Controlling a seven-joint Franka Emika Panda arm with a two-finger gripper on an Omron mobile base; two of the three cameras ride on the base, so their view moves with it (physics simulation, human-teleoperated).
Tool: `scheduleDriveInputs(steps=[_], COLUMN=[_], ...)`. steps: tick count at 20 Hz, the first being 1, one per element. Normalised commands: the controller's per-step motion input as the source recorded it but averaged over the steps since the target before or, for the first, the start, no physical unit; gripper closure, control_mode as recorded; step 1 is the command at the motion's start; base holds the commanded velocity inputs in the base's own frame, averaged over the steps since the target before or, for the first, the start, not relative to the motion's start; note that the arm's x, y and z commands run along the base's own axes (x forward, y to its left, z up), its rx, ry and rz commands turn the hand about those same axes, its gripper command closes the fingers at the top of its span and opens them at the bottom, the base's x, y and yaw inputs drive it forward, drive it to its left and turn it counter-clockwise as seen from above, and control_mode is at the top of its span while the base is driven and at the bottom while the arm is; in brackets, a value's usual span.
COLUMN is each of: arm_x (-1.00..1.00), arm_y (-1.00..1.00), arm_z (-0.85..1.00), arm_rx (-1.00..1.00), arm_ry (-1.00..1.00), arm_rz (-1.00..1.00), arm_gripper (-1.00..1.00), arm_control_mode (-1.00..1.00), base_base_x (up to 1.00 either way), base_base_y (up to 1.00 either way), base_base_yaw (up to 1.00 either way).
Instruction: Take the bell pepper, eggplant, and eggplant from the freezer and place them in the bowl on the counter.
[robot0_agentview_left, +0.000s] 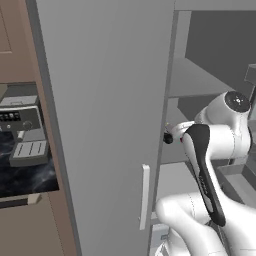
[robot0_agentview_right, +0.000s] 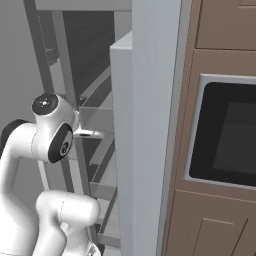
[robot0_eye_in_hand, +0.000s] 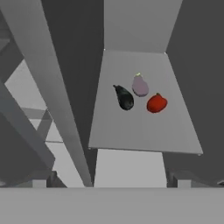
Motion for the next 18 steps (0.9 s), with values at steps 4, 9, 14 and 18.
scheduleDriveInputs(steps=[4,9,14,18], arm_x=[0.5,0.26,0.12,0.21], arm_y=[-0.17,-0.03,-0.19,-0.07], arm_z=[-0.23,-0.32,-0.26,-0.14], arm_rx=[0.0,0.0,0.0,0.0], arm_ry=[0.0,0.0,0.0,0.01], arm_rz=[0.0,0.0,0.0,0.0], arm_gripper=[-1.0,-1.0,-1.0,-1.0], arm_control_mode=[-1.0,-1.0,-1.0,-1.0], base_base_x=[0.0,0.0,0.0,0.0], base_base_y=[0.0,0.0,0.0,0.0], base_base_yaw=[0.0,0.0,0.0,0.0])
